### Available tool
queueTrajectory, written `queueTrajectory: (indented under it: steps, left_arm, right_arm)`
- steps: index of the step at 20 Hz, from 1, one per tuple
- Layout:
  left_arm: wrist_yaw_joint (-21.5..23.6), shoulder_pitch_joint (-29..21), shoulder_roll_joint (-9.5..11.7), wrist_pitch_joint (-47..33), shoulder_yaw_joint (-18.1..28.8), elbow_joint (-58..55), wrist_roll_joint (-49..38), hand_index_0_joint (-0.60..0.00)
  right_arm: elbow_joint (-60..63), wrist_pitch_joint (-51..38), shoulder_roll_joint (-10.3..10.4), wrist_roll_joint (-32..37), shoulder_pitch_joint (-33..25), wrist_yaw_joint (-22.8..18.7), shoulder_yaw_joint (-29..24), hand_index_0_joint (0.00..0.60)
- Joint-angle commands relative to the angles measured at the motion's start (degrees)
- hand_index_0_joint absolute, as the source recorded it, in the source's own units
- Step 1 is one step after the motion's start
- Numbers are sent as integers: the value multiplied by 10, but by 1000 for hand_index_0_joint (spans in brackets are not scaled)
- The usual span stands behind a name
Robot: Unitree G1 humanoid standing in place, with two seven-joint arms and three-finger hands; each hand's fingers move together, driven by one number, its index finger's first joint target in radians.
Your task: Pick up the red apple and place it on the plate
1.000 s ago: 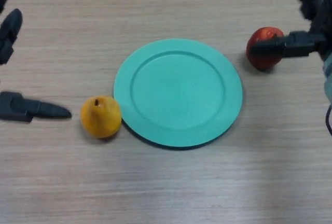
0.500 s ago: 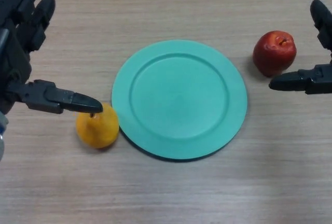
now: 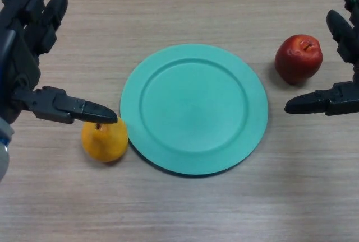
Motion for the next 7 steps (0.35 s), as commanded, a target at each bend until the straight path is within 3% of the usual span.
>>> queueTrajectory:
  steps: [1,7]
  left_arm:
    - [7,-24,17,-69,17,-38,10,0]
    - [2,-9,11,-42,23,-69,-5,0]
  right_arm:
    - [-32,-47,-26,-15,-22,-18,-50,0]
    - [-42,-45,-16,-28,-22,-15,-41,0]
